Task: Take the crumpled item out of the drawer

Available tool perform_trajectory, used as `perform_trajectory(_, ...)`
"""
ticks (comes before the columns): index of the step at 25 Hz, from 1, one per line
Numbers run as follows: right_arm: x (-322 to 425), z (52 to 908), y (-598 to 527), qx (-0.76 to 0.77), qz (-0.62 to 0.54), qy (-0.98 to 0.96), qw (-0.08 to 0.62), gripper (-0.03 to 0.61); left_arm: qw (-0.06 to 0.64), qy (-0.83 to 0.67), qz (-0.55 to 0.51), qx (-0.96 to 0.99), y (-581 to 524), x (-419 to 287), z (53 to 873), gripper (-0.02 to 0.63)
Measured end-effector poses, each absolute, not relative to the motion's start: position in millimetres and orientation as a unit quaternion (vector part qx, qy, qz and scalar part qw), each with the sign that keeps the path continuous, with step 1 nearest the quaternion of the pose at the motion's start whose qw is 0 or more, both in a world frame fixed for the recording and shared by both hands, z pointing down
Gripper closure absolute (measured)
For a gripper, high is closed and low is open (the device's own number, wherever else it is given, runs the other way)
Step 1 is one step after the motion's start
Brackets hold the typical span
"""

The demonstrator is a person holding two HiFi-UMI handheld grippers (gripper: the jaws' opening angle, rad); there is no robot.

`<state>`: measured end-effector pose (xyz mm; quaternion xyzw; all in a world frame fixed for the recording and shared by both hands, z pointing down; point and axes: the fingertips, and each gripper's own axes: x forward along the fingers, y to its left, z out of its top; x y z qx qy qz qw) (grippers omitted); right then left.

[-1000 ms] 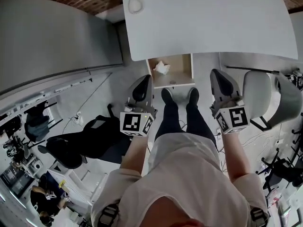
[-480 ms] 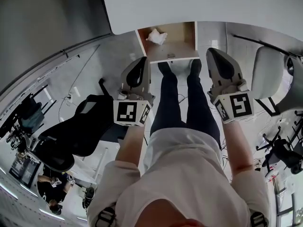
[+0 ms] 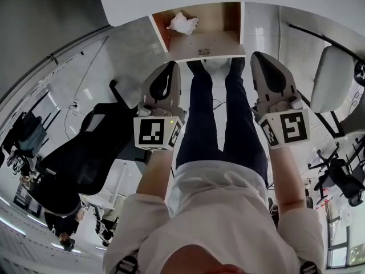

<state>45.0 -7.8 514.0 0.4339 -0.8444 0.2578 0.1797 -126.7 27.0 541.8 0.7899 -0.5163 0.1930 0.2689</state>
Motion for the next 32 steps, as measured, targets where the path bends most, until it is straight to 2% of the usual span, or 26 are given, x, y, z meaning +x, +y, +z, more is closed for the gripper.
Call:
perform_trajectory(14,51,554,16,0.422,0.285,-0.839,0.193,0.575,0.283,-0.505,0.221,0.785,39,-109,590,0.600)
perform_trajectory(15,51,554,16,0.422,0.286,-0.839,0.192,0.577,0.286,-0.504,0.222,0.784,38,-108,591,0.577)
perform_trajectory(18,48,555,14,0.422,0.288,-0.839,0.187,0.575,0.301,-0.499,0.231,0.779,33,-107,601,0.361)
perform_trajectory(19,47,555,14,0.422,0.289,-0.839,0.186,0.575,0.304,-0.498,0.235,0.778,31,-106,605,0.328)
perform_trajectory(32,50,565,15,0.425,0.302,-0.833,0.182,0.577,0.324,-0.473,0.304,0.761,-13,-99,675,0.322)
